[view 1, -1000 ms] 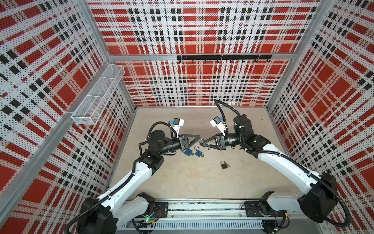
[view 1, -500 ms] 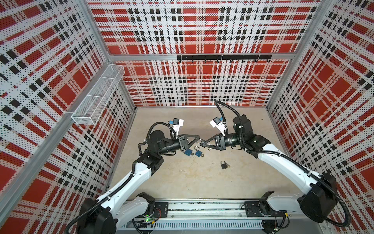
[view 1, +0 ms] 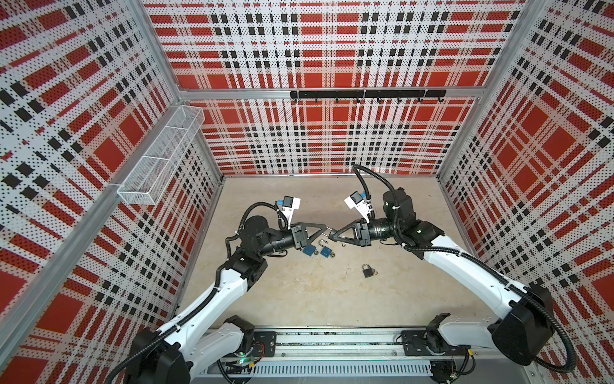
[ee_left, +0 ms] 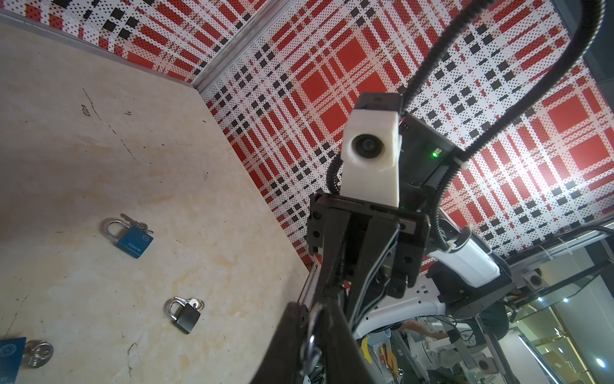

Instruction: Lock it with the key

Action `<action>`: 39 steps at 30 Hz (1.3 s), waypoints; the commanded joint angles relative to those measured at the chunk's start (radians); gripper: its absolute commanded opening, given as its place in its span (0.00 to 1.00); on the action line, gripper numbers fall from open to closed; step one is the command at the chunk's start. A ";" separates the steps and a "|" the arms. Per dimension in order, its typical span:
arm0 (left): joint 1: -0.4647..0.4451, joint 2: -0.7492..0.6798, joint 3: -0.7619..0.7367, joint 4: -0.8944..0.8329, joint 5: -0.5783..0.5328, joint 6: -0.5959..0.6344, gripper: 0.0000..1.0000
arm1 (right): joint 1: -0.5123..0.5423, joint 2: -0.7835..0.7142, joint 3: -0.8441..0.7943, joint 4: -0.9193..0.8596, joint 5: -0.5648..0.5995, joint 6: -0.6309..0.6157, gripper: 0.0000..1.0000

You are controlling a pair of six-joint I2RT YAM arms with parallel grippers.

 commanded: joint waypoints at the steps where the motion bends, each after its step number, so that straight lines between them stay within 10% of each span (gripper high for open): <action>1: 0.005 -0.014 -0.007 0.027 0.009 -0.006 0.16 | -0.004 0.005 0.030 0.039 -0.014 -0.019 0.00; 11: 0.005 0.011 -0.018 0.027 0.001 0.004 0.00 | -0.004 -0.001 0.003 0.125 -0.048 0.045 0.00; 39: -0.053 -0.001 -0.061 0.029 -0.070 0.020 0.00 | -0.004 0.003 -0.060 0.402 -0.073 0.247 0.00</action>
